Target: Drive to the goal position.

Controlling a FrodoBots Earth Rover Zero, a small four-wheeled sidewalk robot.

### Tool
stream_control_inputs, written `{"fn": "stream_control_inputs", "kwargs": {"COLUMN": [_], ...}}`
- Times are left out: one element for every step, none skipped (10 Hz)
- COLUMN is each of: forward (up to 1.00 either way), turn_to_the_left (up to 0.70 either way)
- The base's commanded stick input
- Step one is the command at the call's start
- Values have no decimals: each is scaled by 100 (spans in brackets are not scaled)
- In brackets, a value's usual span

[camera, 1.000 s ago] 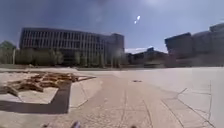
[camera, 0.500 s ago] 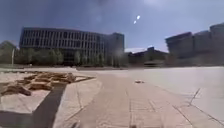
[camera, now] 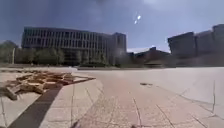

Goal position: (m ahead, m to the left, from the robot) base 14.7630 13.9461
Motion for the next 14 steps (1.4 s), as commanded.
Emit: {"fn": "stream_control_inputs", "kwargs": {"forward": [85, 85, 85, 85, 85, 85, 85, 85, 85, 85, 85, 85, 85, 85], "turn_to_the_left": [3, 3, 3, 3, 3, 3, 3, 3, 3, 3, 3, 3, 3, 3]}}
